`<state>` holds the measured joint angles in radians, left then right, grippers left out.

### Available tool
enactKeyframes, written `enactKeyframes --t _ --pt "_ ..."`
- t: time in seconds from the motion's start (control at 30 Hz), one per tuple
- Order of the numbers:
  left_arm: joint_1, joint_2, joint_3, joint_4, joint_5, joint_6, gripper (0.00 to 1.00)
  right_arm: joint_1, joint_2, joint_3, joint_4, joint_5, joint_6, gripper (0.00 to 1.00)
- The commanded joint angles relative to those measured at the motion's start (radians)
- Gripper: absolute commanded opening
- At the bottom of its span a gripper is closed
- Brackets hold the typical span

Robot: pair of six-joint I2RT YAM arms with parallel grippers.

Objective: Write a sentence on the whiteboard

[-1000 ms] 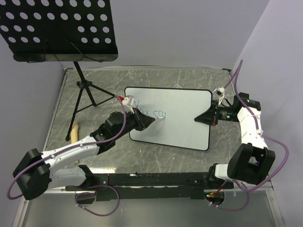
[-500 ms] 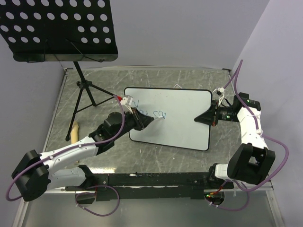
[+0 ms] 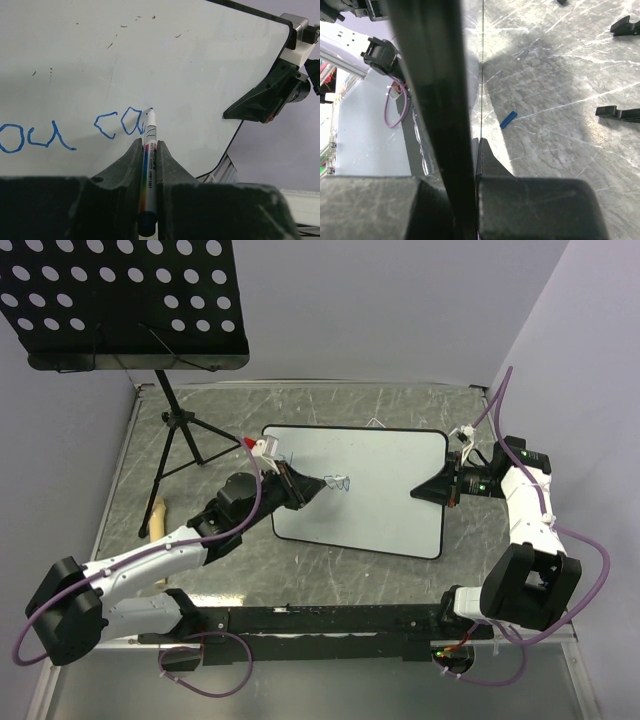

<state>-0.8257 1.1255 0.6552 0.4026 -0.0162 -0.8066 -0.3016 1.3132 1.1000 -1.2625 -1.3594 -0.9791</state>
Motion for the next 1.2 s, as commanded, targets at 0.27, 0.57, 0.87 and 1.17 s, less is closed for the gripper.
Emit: enactKeyframes --t 0.27,0.57,0.87,1.17 --pt "0.004 0.028 0.049 0.024 0.004 -0.002 0.01 -0.001 -0.008 0.061 -0.020 -0.251 -0.044 0.00" --pt "0.005 0.065 0.070 0.045 0.030 -0.008 0.01 -0.001 -0.009 0.058 -0.015 -0.253 -0.040 0.00" --pt "0.005 0.088 0.077 0.035 0.045 -0.011 0.01 -0.004 -0.006 0.061 -0.023 -0.253 -0.047 0.00" --pt "0.005 0.071 0.034 0.005 0.062 -0.026 0.01 -0.005 0.000 0.067 -0.048 -0.254 -0.072 0.00"
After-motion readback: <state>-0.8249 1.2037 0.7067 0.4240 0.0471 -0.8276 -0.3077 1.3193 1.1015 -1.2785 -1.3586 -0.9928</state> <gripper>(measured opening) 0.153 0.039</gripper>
